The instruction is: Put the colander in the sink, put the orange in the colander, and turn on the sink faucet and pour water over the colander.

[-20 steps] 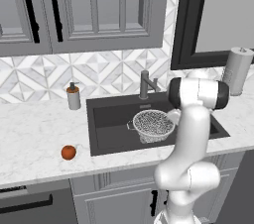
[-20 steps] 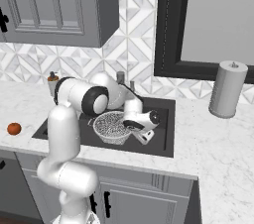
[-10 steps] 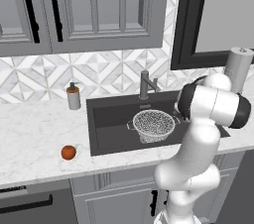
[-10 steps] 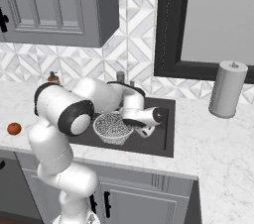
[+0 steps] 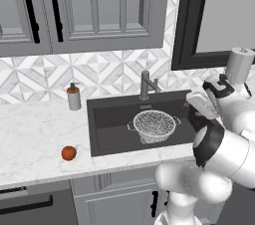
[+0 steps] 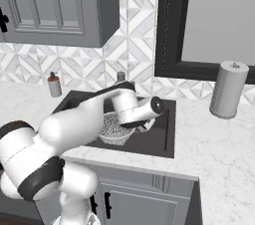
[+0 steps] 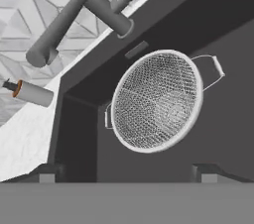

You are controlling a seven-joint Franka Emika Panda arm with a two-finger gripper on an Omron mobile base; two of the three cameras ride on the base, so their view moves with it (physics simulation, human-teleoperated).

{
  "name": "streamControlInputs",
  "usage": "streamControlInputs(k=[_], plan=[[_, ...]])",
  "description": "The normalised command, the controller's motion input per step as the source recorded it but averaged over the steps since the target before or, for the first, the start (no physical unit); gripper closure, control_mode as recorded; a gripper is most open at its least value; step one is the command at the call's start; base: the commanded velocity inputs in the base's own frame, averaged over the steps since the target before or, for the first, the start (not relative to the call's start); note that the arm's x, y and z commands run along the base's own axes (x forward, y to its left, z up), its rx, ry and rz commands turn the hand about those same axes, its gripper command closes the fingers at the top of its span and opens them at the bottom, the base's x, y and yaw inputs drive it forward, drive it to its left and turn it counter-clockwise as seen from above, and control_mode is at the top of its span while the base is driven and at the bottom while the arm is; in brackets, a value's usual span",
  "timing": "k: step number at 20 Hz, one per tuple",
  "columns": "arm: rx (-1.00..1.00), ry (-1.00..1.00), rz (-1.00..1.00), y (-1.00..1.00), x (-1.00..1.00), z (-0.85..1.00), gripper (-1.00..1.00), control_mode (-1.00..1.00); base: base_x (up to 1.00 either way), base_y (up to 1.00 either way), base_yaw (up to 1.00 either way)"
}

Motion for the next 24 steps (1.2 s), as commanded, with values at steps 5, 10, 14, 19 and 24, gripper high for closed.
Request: streamControlInputs(k=[5, 10, 14, 19, 24], plan=[[-0.13, -0.06, 0.0, 0.54, -0.89, 1.0, -1.0, -1.0, 0.0, 0.0, 0.0], [-0.22, 0.0, 0.0, 1.0, -0.5, 0.82, -1.0, -1.0, 0.0, 0.0, 0.0], [-0.21, 0.09, 0.03, 1.0, -0.21, 0.57, -1.0, -1.0, 0.0, 0.0, 0.0], [-0.18, 0.23, 0.16, 1.0, -0.21, 0.34, -1.0, -1.0, 0.0, 0.0, 0.0], [-0.12, 0.29, 0.27, 0.94, -0.25, 0.02, -1.0, -1.0, 0.0, 0.0, 0.0]])
